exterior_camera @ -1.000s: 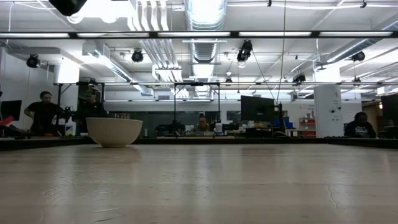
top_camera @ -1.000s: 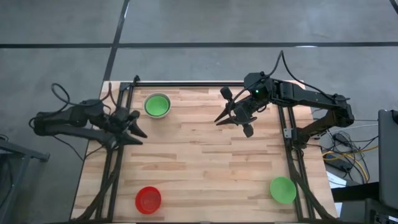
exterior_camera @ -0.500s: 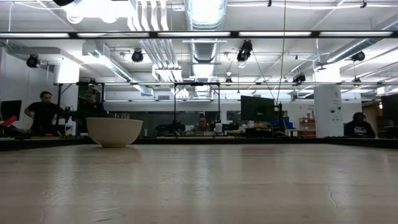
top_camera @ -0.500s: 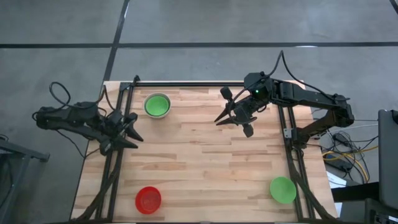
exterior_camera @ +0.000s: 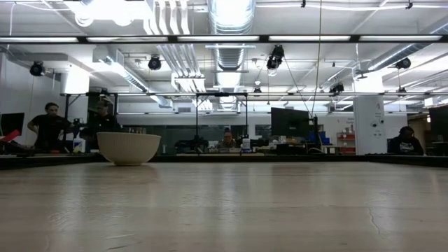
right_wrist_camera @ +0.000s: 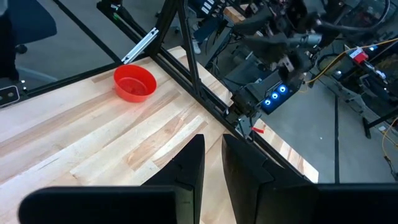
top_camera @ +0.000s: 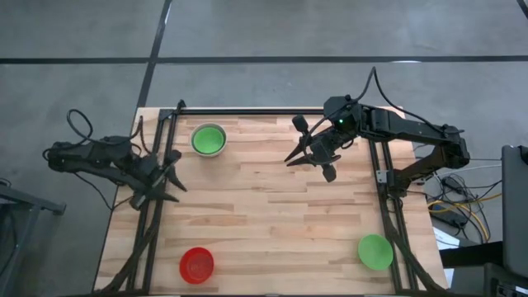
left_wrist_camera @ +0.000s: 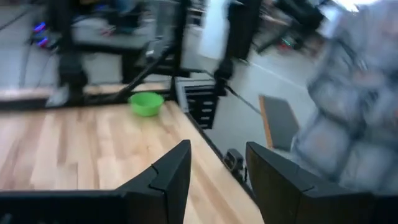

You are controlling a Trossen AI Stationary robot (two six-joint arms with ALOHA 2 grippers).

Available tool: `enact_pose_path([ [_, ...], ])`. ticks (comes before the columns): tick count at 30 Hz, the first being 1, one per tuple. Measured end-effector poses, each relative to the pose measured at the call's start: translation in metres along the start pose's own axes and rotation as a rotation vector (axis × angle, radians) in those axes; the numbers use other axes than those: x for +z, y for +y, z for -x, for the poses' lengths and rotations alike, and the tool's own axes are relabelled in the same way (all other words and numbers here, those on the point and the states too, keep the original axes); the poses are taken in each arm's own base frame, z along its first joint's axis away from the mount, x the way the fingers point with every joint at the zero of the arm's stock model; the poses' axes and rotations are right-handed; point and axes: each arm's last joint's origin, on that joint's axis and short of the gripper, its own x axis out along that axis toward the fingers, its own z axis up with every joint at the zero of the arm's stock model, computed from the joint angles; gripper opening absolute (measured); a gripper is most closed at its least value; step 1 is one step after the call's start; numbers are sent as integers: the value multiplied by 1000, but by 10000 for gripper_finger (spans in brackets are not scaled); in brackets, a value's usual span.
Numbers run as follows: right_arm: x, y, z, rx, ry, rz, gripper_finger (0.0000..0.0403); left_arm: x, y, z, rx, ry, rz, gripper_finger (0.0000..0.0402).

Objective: Nest bowls inside each other
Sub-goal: Stack the red bowl on the stacked green bowl

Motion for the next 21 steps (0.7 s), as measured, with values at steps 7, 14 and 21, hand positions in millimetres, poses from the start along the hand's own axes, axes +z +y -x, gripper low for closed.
enact_pose_path([
  [7, 0, 0, 0, 0, 0, 0, 52, -11, -9, 7, -292, 93, -62, 158],
  [14, 0, 0, 0, 0, 0, 0, 52, -12, -13, 13, -372, 78, -141, 158],
  [21, 0, 0, 0, 0, 0, 0, 52, -22, -11, 11, -380, 161, -214, 158],
])
